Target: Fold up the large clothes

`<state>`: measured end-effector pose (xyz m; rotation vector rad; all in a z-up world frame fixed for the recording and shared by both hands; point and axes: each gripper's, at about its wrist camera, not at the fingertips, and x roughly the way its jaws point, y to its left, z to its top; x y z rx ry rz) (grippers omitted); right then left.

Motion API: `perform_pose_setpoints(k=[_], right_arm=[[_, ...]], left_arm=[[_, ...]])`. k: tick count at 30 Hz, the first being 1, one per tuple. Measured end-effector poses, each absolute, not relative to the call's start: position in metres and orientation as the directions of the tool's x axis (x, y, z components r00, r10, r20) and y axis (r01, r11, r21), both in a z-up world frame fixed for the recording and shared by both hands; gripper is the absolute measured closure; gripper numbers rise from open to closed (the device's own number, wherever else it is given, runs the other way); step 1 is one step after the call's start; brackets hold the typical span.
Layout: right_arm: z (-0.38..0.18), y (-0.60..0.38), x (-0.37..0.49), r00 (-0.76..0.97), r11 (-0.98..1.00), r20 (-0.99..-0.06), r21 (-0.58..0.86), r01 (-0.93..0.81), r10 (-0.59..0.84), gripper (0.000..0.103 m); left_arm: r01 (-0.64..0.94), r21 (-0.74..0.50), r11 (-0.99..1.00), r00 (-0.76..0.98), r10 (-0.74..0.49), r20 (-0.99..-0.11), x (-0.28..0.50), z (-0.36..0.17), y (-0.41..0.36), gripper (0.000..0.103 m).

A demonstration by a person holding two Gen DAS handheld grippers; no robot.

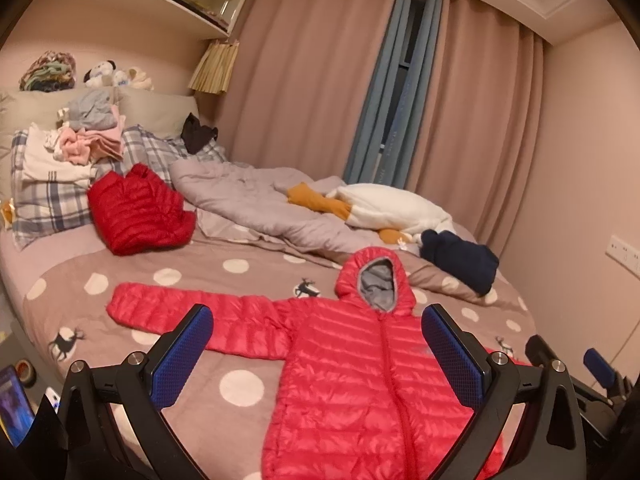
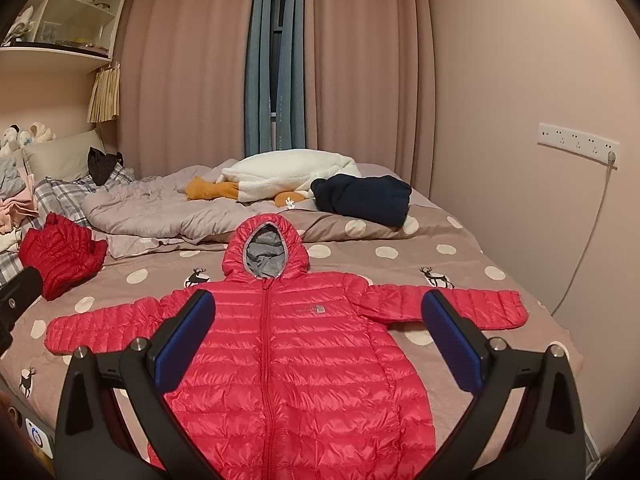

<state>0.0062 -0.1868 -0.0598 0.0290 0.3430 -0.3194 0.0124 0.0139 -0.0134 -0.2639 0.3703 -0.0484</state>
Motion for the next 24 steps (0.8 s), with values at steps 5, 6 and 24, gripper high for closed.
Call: perform_pose_setpoints(k=[5, 6, 24], right_arm=[[-0.0584, -0.186, 0.0062, 0.888, 0.946, -0.335, -0.039, 0.321, -0.315, 0.0], [-0.0579, -0.1855, 0.0066, 0.888, 0.946, -0.334, -0.045, 0.322, -0.318, 0.0], [-0.0599, -0.1907, 0.004, 0.885, 0.947, -0.349, -0.015, 0.322, -0.307, 0.0]], left_arm=[[-0.008, -0.27, 0.963, 0.933, -0.09, -0.349, 0.0142, -0.011, 0.0142, 0.0], [-0.008, -0.272, 0.962, 0.933, -0.091, -0.349, 0.0144, -0.0111, 0.0145, 0.0], [-0.021, -0.268, 0.963, 0.928, -0.081, -0.365, 0.018, -0.0102, 0.0095, 0.0]])
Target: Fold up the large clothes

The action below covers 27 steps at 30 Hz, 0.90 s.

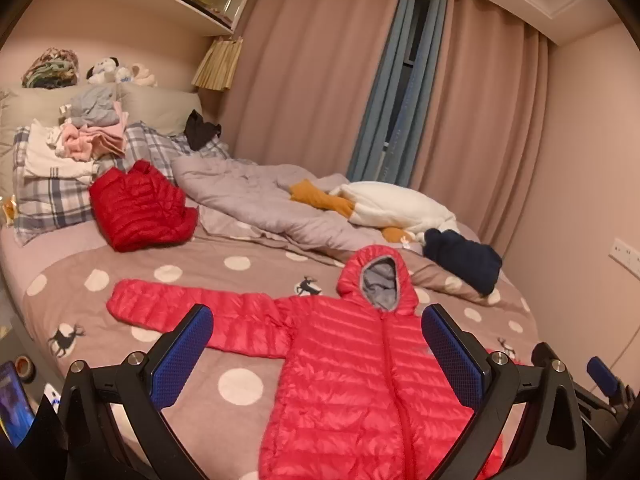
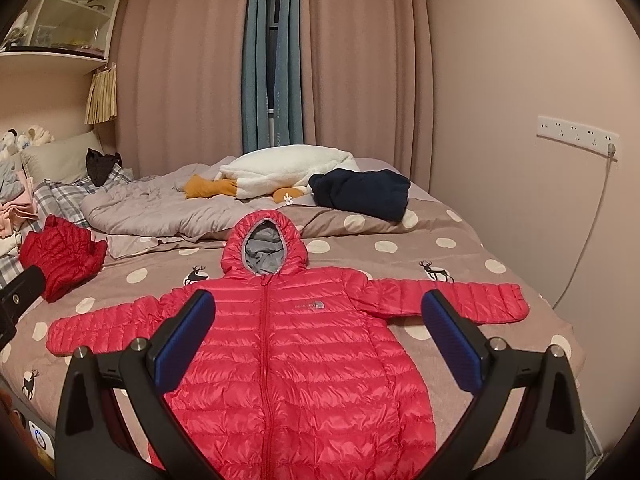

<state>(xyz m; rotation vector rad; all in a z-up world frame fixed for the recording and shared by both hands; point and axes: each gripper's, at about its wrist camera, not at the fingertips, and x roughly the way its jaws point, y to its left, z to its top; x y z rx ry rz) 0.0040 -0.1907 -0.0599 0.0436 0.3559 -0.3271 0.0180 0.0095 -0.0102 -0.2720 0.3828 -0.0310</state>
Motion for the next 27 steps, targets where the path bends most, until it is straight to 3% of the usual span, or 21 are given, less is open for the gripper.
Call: perform_pose_setpoints(k=[8, 27], right_arm=[[-0.06, -0.189, 0.007, 0.886, 0.951, -0.358, -0.022, 0.308, -0.295, 0.0], [-0.061, -0.178, 0.014, 0.878, 0.948, -0.363, -0.053, 0.313, -0.31, 0.0]], left_arm=[[-0.022, -0.278, 0.96, 0.908, -0.097, -0.407, 0.024, -0.011, 0.012, 0.0], [-0.004, -0.294, 0.956, 0.904, -0.122, -0.41, 0.026, -0.01, 0.018, 0.0]])
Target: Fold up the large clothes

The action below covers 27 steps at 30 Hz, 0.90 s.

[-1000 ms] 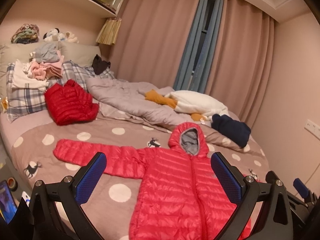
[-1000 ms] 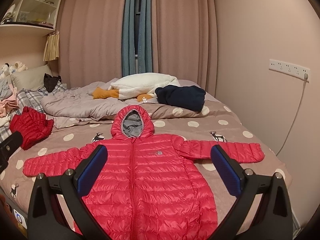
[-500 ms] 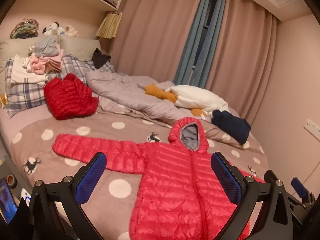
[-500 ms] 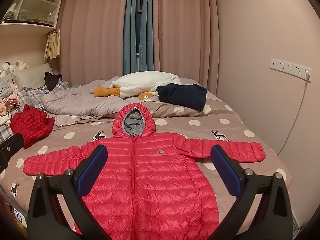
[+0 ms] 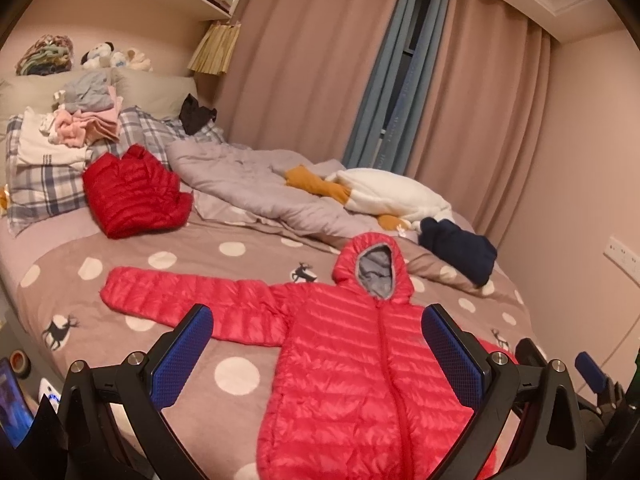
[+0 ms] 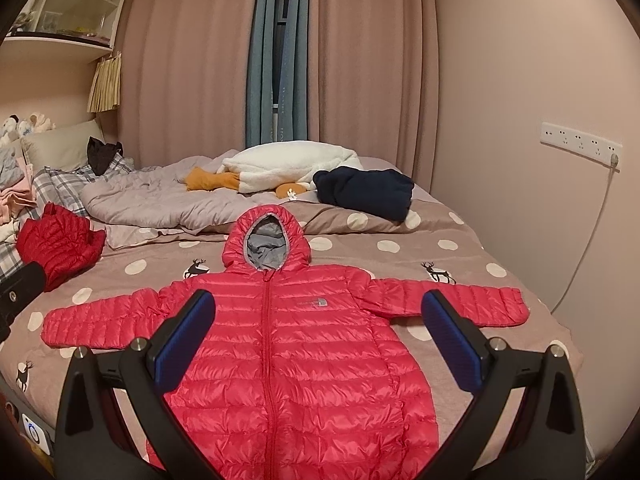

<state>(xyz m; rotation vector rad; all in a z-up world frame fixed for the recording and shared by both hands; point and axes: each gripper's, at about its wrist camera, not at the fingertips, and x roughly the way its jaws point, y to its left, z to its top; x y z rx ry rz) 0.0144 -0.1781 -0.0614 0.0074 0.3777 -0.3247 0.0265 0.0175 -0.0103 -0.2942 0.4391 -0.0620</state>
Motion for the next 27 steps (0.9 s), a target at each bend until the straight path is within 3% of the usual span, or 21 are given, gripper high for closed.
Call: perform_pose_setpoints(k=[27], right_arm=[[-0.062, -0.181, 0.016, 0.873, 0.947, -0.374, -0.047, 0.318, -0.312, 0.0]], left_arm=[[-0.073, -0.309, 0.948, 0.91, -0.064, -0.409, 0.03, -0.011, 0.03, 0.0]])
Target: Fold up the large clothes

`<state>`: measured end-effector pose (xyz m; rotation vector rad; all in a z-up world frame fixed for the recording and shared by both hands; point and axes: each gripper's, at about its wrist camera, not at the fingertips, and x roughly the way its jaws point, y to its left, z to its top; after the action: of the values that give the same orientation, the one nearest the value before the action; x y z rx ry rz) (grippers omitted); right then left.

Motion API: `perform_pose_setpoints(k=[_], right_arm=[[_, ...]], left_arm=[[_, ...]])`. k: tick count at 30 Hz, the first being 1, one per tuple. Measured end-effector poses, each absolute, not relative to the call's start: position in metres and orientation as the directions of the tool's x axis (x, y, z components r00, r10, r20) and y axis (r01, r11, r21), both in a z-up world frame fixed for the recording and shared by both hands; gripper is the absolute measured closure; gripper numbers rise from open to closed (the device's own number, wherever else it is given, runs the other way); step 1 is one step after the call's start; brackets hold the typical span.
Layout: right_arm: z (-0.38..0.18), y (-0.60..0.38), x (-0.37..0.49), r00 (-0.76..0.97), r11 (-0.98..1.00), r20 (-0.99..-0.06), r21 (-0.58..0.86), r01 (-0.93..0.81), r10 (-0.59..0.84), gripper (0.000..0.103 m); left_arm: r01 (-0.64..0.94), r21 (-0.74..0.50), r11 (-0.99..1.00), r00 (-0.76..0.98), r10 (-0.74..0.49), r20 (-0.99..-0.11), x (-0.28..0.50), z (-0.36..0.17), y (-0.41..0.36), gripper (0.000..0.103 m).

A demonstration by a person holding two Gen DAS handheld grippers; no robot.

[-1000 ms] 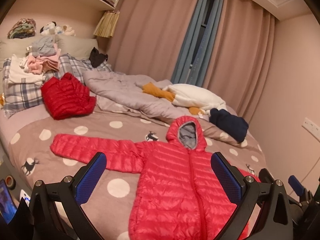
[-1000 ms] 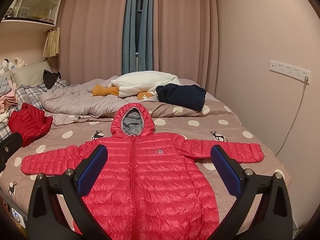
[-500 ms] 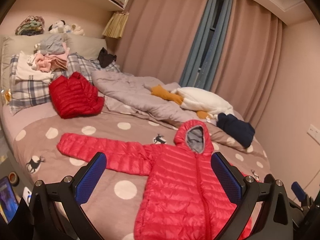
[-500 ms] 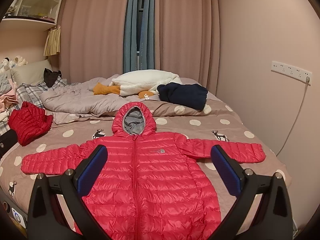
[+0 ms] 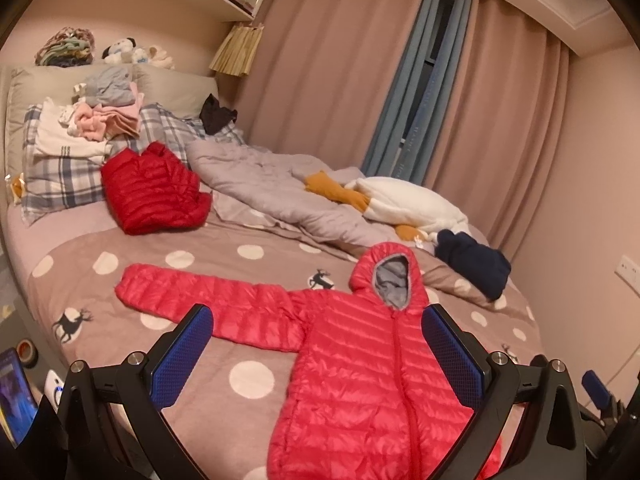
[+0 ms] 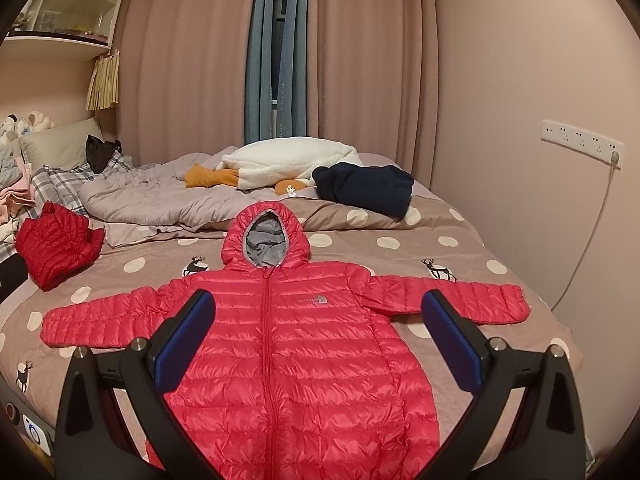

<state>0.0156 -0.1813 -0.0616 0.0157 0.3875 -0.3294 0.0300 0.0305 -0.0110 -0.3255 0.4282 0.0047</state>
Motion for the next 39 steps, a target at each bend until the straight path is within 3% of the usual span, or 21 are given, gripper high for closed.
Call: perform_pose_setpoints(k=[39], right_arm=[[-0.063, -0.175, 0.023, 0.869, 0.955, -0.399, -0.072, 0.289, -0.293, 0.0]], left_arm=[[-0.104, -0.313, 0.944, 0.904, -0.042, -0.426, 0.034, -0.014, 0.036, 0.0]])
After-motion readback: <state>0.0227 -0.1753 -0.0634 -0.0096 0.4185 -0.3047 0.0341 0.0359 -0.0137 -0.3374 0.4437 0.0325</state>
